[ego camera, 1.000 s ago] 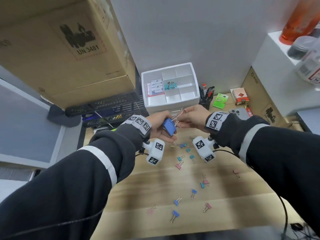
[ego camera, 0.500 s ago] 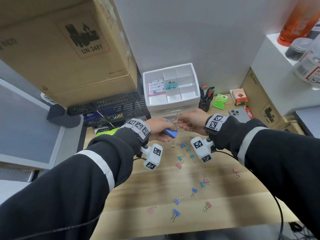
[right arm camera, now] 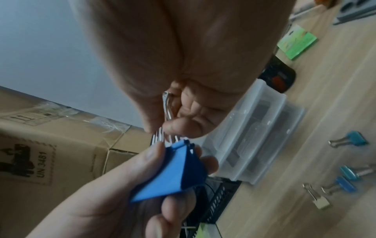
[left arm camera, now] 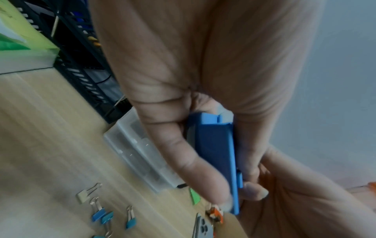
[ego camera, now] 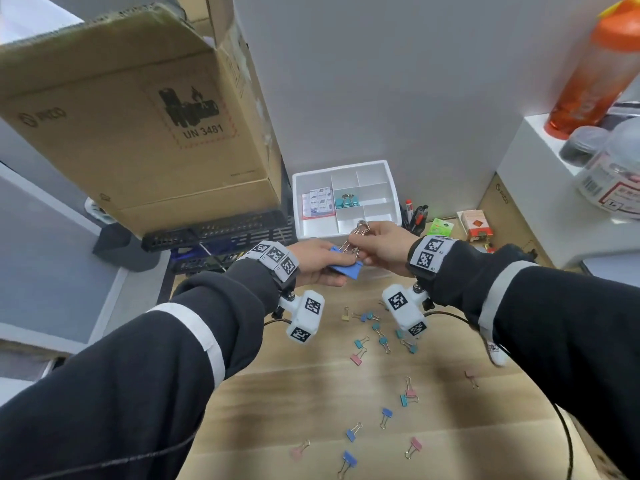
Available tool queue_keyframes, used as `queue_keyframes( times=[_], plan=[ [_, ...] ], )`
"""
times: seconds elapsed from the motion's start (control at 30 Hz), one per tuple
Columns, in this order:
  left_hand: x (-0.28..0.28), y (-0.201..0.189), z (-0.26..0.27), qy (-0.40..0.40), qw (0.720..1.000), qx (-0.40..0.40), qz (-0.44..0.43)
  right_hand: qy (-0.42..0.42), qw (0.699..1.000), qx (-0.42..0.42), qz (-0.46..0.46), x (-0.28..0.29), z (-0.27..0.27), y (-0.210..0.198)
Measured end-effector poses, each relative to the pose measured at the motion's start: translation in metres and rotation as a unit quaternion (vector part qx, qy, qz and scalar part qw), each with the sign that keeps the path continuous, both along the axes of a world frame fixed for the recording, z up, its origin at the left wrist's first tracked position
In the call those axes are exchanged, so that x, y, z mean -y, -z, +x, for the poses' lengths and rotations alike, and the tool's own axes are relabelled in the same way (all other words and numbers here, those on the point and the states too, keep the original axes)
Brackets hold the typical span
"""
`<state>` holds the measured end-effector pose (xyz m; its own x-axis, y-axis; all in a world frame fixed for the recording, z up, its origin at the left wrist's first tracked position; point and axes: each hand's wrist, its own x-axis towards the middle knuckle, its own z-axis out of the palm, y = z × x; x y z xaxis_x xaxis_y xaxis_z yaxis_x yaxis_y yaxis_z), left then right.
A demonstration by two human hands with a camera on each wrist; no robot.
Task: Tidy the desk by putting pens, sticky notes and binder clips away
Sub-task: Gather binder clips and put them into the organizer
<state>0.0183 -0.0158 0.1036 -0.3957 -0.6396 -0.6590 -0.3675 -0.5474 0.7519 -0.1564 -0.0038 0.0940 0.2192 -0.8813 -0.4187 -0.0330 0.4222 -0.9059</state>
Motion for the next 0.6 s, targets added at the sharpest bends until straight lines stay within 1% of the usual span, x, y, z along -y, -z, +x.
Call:
queue_keyframes(
  times=[0.07, 0.13, 0.17, 0.23, 0.3, 0.4, 0.43, 0.5, 0.6],
  plan=[
    [0.009, -0.013, 0.0, -0.02, 0.999, -0.022, -0.016, 0.006, 1.0, 0.007, -0.022, 0.009, -0.005, -0.015],
    [0.019, -0.025, 0.0, -0.032, 0.998, -0.037, -0.036, 0.012, 0.998, -0.018, -0.055, 0.023, -0.011, -0.03],
    [0.025, -0.031, 0.0, -0.038, 0.998, -0.032, -0.048, 0.015, 0.996, -0.042, -0.081, 0.032, -0.014, -0.038],
    [0.036, -0.039, 0.001, -0.057, 0.996, 0.009, -0.061, 0.025, 0.985, -0.103, -0.135, 0.05, -0.023, -0.051],
    [0.047, -0.045, 0.003, -0.061, 0.992, 0.067, -0.086, 0.028, 0.963, -0.187, -0.194, 0.069, -0.034, -0.062],
    [0.06, -0.042, 0.009, -0.062, 0.977, 0.152, -0.136, 0.023, 0.907, -0.322, -0.269, 0.089, -0.047, -0.069],
    [0.062, -0.04, 0.011, -0.062, 0.973, 0.171, -0.144, 0.019, 0.894, -0.351, -0.278, 0.093, -0.05, -0.069],
    [0.067, -0.034, 0.014, -0.049, 0.964, 0.211, -0.158, 0.005, 0.882, -0.376, -0.284, 0.101, -0.054, -0.064],
    [0.068, -0.028, 0.014, -0.014, 0.951, 0.255, -0.172, -0.045, 0.849, -0.432, -0.301, 0.107, -0.055, -0.05]
  ],
)
